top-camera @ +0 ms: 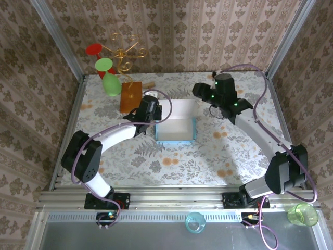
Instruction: Fold the paper box
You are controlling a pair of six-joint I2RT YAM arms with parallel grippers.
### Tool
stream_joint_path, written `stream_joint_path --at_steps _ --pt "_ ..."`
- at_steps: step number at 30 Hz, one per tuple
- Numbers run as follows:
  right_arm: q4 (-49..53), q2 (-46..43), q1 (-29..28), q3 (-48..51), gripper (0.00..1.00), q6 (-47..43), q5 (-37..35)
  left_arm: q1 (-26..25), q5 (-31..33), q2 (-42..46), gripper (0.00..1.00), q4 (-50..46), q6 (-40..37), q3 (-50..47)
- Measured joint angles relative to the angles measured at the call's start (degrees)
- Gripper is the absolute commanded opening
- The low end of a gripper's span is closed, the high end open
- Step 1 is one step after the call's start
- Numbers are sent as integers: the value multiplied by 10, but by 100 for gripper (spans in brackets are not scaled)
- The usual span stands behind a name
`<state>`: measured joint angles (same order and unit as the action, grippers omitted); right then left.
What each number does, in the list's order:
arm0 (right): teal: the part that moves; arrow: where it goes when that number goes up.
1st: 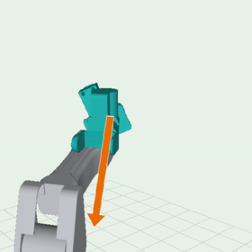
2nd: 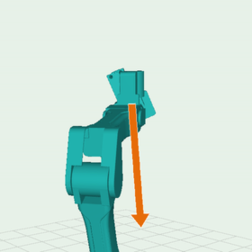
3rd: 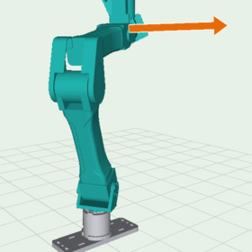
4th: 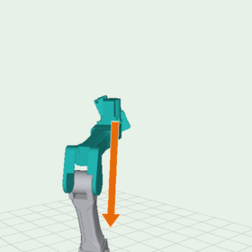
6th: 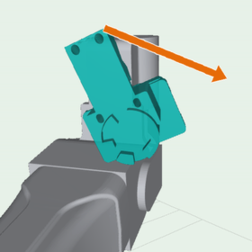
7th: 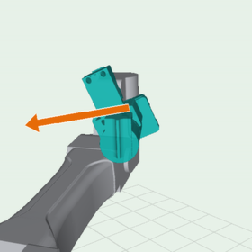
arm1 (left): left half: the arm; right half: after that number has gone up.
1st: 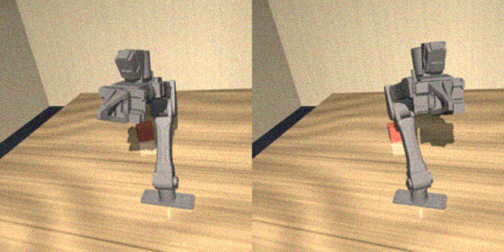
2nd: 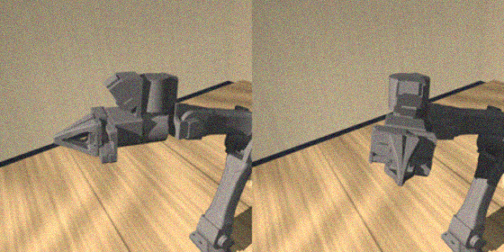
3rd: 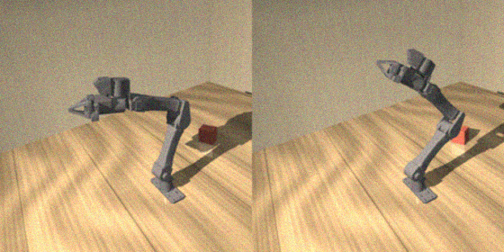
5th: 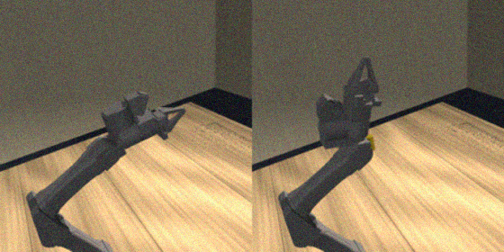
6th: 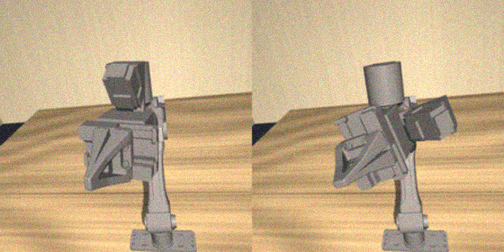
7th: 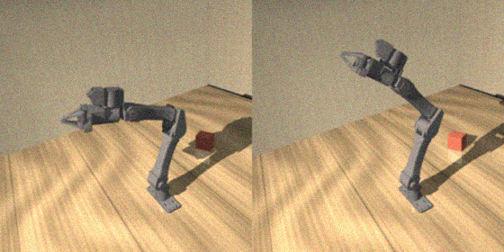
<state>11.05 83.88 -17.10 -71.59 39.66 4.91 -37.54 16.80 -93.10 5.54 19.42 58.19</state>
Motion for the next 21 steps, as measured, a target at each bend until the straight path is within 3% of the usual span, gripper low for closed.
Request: stream_joint_path --at_steps 5,9,15,21 --pt "70 73 64 -74 53 78 33 -3 4 8 0 24 -3 -23" --pt "127 160 81 -139 52 133 82 -4 6 9 0 40 -5 -27" --pt "176 226 80 -136 53 221 146 -7 10 9 0 53 -4 -30" --pt "174 232 79 -124 52 273 184 -7 11 9 0 64 -4 -38"
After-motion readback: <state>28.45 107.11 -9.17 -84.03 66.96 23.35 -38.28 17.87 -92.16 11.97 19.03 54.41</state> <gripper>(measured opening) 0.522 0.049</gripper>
